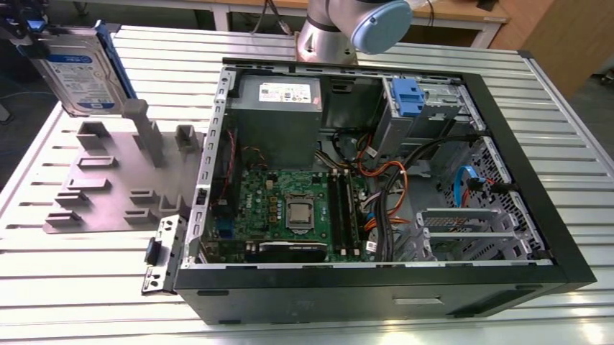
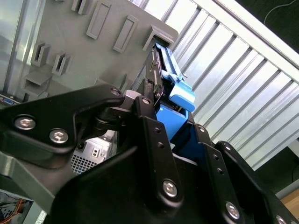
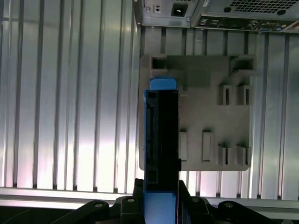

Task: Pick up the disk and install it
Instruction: 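Pick up the disk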

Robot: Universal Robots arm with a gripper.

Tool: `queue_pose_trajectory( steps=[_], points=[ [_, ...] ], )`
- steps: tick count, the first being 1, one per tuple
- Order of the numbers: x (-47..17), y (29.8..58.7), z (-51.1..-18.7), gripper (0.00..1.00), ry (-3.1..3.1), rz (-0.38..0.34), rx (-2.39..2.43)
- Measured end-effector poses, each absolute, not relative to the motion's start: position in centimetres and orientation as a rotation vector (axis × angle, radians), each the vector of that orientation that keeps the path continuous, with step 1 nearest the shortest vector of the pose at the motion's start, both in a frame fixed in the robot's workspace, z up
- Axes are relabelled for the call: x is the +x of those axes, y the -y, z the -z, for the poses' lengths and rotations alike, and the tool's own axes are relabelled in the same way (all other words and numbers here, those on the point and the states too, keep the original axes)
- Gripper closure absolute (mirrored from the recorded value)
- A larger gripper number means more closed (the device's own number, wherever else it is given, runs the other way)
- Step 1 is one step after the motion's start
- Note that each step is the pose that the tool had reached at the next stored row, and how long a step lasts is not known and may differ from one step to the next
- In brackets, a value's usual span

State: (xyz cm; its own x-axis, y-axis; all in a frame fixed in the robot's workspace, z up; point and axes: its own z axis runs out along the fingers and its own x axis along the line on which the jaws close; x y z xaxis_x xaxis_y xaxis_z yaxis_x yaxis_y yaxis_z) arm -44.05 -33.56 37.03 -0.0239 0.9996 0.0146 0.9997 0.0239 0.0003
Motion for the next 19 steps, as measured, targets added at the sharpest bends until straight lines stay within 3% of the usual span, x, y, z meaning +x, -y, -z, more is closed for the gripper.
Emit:
queue_pose_trajectory(
  steps=[19],
  points=[
    [-44.1,33.6,-39.7,0.64,2.241,0.016,-2.188]
  ],
)
